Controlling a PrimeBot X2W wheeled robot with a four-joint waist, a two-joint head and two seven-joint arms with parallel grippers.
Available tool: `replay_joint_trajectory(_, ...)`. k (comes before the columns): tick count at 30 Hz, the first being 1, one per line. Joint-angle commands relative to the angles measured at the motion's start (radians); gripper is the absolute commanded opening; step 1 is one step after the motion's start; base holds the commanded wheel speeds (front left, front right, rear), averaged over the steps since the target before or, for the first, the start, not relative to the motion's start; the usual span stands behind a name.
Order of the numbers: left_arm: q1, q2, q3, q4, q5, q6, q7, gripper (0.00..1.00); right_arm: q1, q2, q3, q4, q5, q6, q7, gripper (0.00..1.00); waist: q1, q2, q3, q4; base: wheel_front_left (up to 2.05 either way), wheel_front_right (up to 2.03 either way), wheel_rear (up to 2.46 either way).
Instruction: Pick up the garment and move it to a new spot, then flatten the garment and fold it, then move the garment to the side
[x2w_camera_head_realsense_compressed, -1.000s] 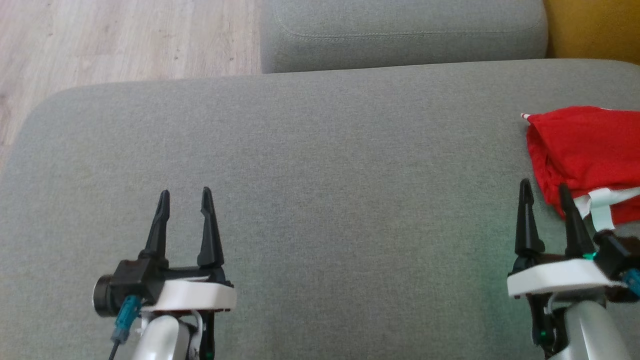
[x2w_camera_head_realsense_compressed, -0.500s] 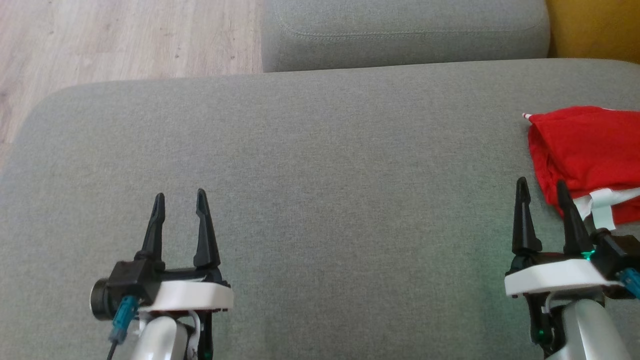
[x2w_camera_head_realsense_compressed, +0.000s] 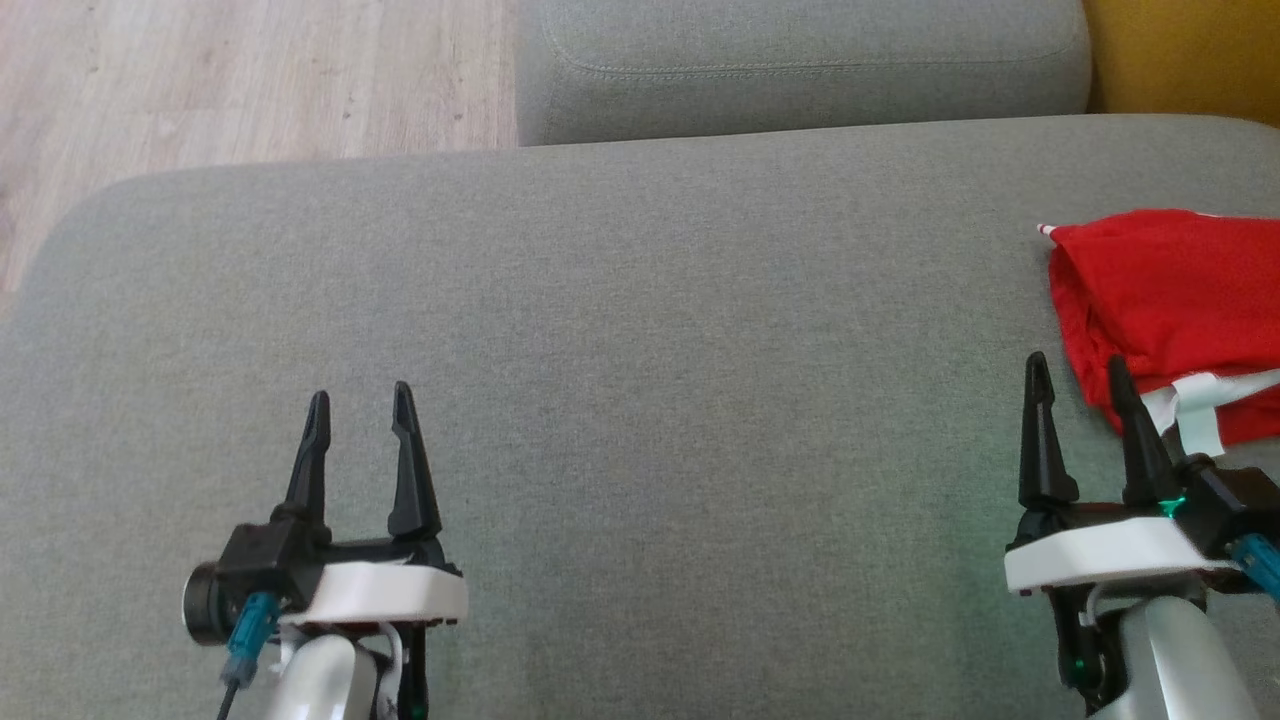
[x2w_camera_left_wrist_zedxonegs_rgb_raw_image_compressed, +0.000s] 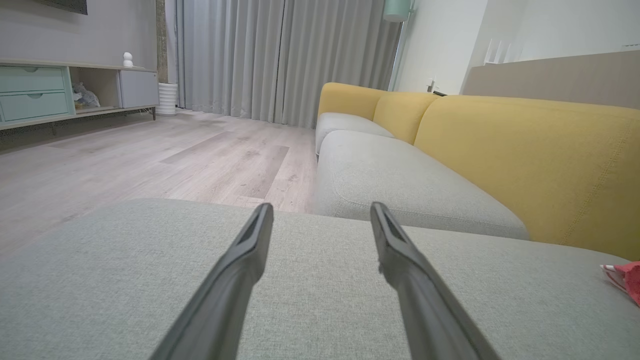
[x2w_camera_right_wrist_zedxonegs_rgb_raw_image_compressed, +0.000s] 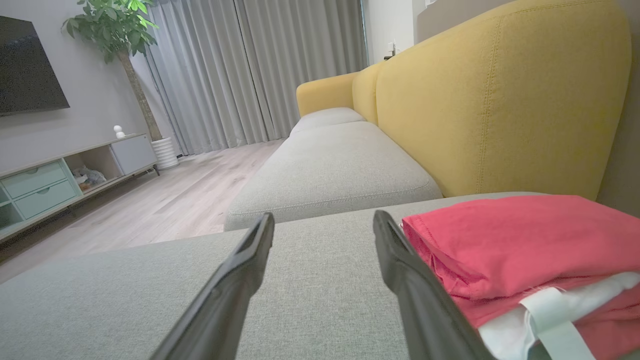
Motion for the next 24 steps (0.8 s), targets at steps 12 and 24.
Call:
replay_joint_trajectory(12,-0.028,0.007,0.041,-0.056,-0.036,0.009,-0.005,1.00,-0.025,-0.004,0.027,-0.035,-0.022,0.007,-0.011,1.00,0.0000,0.0000,0.004,0.002,0.00,0.00,0.00)
replay_joint_trajectory(24,-0.016,0.007,0.055,-0.060,-0.063,0.000,-0.005,1.00,-0.035,-0.004,0.035,-0.031,-0.027,0.007,-0.011,1.00,0.0000,0.0000,0.007,-0.008,0.00,0.00,0.00)
